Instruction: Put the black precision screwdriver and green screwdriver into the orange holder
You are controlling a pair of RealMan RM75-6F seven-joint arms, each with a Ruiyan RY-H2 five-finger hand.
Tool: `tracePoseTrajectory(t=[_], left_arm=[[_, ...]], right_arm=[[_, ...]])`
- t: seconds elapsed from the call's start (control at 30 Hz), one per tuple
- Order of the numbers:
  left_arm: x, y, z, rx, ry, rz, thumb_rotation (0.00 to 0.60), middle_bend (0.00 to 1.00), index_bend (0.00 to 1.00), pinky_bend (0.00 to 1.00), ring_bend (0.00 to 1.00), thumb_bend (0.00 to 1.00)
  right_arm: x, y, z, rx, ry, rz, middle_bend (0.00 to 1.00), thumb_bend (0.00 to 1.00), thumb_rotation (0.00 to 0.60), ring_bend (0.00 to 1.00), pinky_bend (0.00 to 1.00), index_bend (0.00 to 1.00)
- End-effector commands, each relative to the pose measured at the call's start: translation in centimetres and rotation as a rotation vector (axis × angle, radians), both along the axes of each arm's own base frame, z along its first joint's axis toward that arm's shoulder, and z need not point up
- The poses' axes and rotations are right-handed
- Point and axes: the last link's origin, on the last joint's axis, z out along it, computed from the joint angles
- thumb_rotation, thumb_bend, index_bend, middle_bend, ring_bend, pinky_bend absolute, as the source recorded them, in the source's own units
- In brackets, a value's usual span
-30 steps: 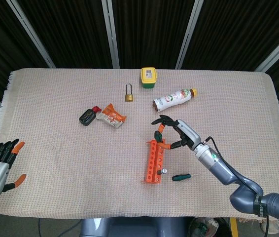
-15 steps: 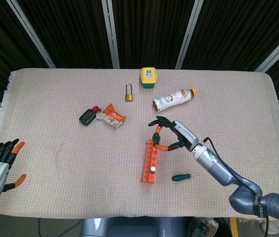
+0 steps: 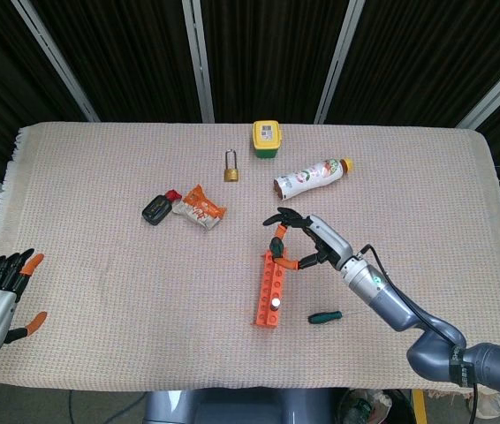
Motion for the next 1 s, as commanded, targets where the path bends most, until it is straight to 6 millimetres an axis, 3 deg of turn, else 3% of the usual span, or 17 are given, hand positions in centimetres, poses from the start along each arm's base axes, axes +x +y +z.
tracePoseTrajectory(t=[0.03,0.67,1.0], left_arm=[[0.0,0.0,0.0,0.001,0.001,0.0,0.6,0.0,0.0,0.0,0.0,0.25],[-0.2,-0.1,0.0,0.001,-0.001,0.004,0.6,0.0,0.0,0.0,0.0,0.26],[-0.2,-0.1,-0.1,0.001,-0.004,-0.003,0.6,0.0,0.0,0.0,0.0,0.26]], right_arm=[[0.0,0.0,-0.2,0.003,0.001,-0.003,0.24,0.45,0.6,0.0,0.0,0.64],[-0.5,0.2,-1.6,-0.013,0.034,0.02,0.24,0.45,0.6,0.0,0.0,0.64],[-0.8,1.2,-3.4,-0.058,0.086,0.093,0.24,0.42,0.6,0.0,0.0,0.64]])
